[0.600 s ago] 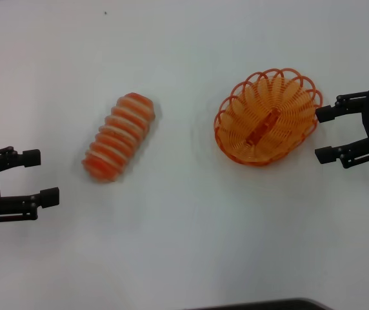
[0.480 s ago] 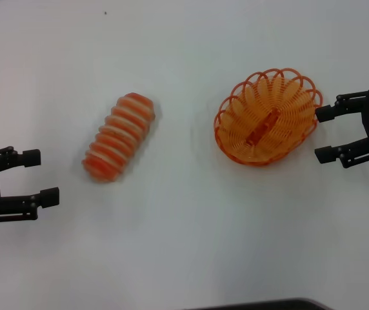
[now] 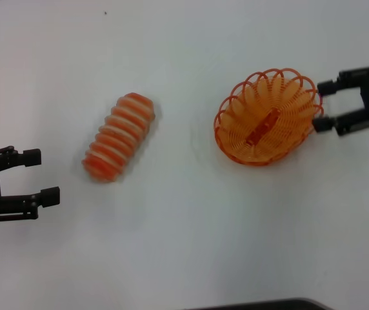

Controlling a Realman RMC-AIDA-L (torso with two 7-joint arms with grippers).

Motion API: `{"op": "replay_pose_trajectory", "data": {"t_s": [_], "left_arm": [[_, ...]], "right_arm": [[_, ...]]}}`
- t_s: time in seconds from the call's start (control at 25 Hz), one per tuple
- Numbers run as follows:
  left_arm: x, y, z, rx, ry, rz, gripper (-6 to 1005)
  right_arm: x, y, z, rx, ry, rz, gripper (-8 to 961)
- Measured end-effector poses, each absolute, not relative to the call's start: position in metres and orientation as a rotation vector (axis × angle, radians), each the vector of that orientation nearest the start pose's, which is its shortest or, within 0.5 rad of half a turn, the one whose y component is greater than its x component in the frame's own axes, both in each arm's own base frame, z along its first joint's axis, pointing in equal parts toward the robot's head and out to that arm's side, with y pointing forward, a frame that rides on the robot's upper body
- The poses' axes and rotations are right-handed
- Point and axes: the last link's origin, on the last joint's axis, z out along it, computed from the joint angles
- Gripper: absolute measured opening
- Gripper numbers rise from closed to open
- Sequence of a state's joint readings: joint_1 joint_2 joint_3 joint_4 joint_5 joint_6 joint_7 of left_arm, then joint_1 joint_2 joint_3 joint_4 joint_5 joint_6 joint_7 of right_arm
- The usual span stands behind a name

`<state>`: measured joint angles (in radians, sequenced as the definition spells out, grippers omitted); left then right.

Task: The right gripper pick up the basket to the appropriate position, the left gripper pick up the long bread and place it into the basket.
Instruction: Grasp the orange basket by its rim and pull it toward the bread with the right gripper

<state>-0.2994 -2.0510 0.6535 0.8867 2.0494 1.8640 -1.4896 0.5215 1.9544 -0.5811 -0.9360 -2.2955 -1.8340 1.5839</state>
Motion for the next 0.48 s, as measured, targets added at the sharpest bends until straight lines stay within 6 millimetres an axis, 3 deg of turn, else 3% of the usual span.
{"op": "replay_pose_trajectory", "data": {"t_s": [0.24, 0.48], "left_arm": [[-0.301, 0.254, 0.048, -2.799, -0.77, -0.674, 937], [-0.3, 0.256, 0.048, -2.803, -0.762, -0.674, 937]], "right_arm": [[0.26, 0.366, 0.096, -2.661, 0.865, 0.259, 885], [0.245, 0.393, 0.081, -2.608, 0.94, -0.066, 885]]}}
